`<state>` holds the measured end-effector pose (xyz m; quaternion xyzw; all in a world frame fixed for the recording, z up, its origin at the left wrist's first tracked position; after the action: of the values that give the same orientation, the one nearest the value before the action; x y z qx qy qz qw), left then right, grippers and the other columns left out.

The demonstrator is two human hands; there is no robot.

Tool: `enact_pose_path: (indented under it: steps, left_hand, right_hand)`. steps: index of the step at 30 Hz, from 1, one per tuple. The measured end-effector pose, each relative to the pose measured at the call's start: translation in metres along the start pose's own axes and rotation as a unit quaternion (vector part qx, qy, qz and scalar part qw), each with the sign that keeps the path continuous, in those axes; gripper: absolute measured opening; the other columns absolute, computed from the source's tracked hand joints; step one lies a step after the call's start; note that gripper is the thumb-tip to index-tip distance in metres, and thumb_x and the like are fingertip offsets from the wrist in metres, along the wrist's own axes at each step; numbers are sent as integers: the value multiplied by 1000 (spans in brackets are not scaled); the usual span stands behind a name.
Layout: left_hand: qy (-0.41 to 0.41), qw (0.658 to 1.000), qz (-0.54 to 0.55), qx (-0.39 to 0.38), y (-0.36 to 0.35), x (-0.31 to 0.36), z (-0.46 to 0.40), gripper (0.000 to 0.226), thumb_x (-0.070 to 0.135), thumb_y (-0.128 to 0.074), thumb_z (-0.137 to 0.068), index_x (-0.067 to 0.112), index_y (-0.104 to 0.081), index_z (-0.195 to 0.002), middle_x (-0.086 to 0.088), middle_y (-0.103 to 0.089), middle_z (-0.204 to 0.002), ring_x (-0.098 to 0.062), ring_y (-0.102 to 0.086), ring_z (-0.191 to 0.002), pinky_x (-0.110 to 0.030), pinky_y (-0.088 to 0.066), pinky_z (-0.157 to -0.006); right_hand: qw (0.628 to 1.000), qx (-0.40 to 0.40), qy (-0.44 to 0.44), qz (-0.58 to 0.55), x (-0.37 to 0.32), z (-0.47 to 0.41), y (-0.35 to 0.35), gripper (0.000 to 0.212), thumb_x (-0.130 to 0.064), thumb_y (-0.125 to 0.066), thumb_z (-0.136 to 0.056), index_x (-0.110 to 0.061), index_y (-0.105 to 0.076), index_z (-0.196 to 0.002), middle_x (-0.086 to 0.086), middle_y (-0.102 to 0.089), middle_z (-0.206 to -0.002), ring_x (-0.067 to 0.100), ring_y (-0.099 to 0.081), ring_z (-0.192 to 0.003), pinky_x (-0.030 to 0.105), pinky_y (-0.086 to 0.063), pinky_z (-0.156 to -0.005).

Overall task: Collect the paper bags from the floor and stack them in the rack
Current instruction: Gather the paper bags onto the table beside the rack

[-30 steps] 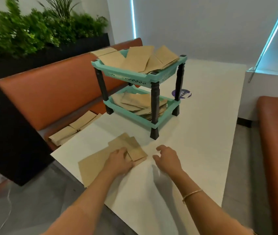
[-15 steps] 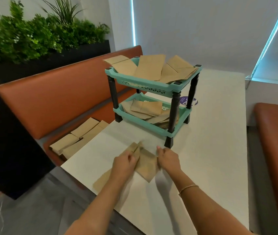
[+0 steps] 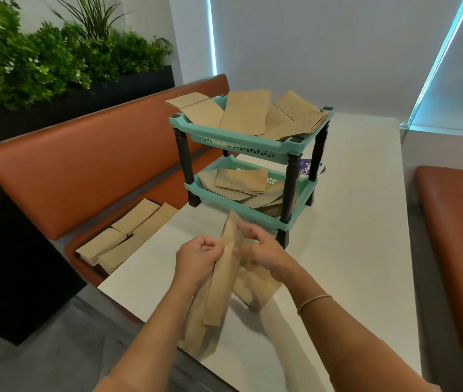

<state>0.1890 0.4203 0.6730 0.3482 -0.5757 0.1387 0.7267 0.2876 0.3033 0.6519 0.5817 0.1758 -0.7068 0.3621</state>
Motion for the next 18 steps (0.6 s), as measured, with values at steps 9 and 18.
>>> enact_pose_path:
  steps: [9, 18]
  left_hand:
    - [-21, 991, 86, -102, 5, 37, 0, 8, 7, -72, -78, 9, -66, -82, 3, -69, -67, -6, -66, -64, -17, -52, -60]
    - [-21, 986, 67, -152, -3, 39, -1, 14, 8, -77, -70, 10, -67, -79, -6, -71, -76, -19, -66, -79, -32, -52, -83]
  right_hand:
    - [983, -14, 94, 155, -41, -1, 21, 102, -29, -87, -59, -36, -28, -142, -5, -36, -143, 19, -25, -137, 47, -24, -114]
    - [981, 4, 102, 164, -57, 22, 61, 30, -17, -83, -66, -22, -54, -66, -1, -60, -77, 16, -57, -76, 31, -50, -68]
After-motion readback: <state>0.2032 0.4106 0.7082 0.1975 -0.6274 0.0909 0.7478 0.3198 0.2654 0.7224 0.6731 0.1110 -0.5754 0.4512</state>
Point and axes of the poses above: each hand's wrist, its own z-axis away from the middle knuckle, its own y-axis out of the back of the hand, x = y × z, the point moved 10 cm from there along -z, towards the middle knuckle
